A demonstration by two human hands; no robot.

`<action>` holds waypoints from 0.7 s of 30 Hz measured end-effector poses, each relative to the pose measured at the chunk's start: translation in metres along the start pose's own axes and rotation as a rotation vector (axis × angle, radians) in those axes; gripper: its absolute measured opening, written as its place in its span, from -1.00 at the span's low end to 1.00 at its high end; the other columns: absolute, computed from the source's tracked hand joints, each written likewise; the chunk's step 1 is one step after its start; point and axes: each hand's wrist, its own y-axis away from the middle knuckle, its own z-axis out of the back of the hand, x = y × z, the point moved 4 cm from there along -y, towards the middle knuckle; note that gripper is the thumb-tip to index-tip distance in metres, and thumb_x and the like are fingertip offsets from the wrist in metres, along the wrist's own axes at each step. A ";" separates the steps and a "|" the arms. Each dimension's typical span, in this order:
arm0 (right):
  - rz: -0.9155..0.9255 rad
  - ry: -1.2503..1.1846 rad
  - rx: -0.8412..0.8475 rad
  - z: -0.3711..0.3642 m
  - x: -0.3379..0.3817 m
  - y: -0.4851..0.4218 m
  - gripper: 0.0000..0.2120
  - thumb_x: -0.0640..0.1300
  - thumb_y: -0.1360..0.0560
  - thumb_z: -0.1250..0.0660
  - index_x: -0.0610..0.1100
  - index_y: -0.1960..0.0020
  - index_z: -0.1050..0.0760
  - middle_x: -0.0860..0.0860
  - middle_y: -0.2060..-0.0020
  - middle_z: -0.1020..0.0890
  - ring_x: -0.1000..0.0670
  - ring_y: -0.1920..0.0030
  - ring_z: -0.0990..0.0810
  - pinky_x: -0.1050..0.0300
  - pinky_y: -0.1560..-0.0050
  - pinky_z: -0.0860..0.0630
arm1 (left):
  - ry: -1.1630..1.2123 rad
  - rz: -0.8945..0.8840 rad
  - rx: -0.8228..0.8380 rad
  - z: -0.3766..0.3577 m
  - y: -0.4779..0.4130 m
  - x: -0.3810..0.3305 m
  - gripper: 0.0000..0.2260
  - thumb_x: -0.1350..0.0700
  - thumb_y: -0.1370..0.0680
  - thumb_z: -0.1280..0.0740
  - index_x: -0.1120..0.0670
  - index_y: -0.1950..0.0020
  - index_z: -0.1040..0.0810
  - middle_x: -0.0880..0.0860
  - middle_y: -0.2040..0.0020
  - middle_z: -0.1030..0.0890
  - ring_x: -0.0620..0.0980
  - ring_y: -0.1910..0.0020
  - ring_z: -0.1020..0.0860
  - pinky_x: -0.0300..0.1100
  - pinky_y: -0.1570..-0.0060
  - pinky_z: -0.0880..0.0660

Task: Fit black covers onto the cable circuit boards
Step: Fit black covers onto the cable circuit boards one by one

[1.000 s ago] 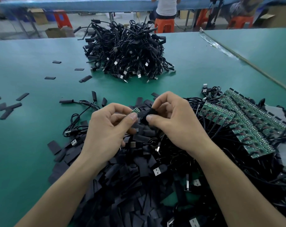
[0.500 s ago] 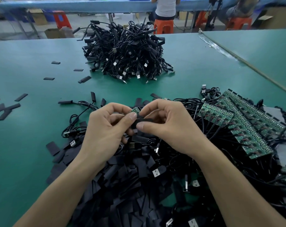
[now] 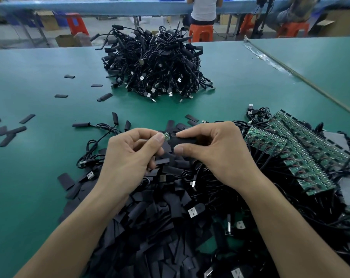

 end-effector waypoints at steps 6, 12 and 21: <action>0.003 -0.048 -0.022 0.003 -0.001 -0.001 -0.77 -0.12 -0.29 -0.62 -0.02 0.06 -0.72 0.11 0.24 -0.73 0.12 0.19 -0.71 0.19 0.06 -0.62 | -0.017 0.004 -0.006 0.000 0.000 0.000 -0.85 0.06 -0.56 -0.40 -0.10 0.19 -0.70 -0.06 0.40 -0.59 -0.18 0.51 -0.43 -0.39 0.54 -0.34; 0.015 -0.087 0.004 0.005 -0.002 -0.002 -0.79 -0.13 -0.30 -0.62 0.02 0.09 -0.72 0.13 0.24 -0.73 0.15 0.21 -0.70 0.31 0.13 -0.57 | -0.023 0.007 0.011 -0.001 -0.001 0.000 -0.83 0.06 -0.56 -0.39 -0.10 0.20 -0.71 -0.08 0.42 -0.56 -0.19 0.52 -0.40 -0.40 0.54 -0.31; 0.033 -0.086 0.050 0.004 -0.001 -0.002 -0.78 -0.15 -0.30 -0.62 0.05 0.09 -0.71 0.16 0.25 -0.73 0.21 0.23 -0.68 0.40 0.17 -0.51 | -0.022 0.053 0.055 -0.003 -0.002 0.002 -0.84 0.08 -0.56 -0.40 -0.02 0.20 -0.71 -0.07 0.46 -0.48 -0.15 0.53 -0.32 -0.38 0.56 -0.25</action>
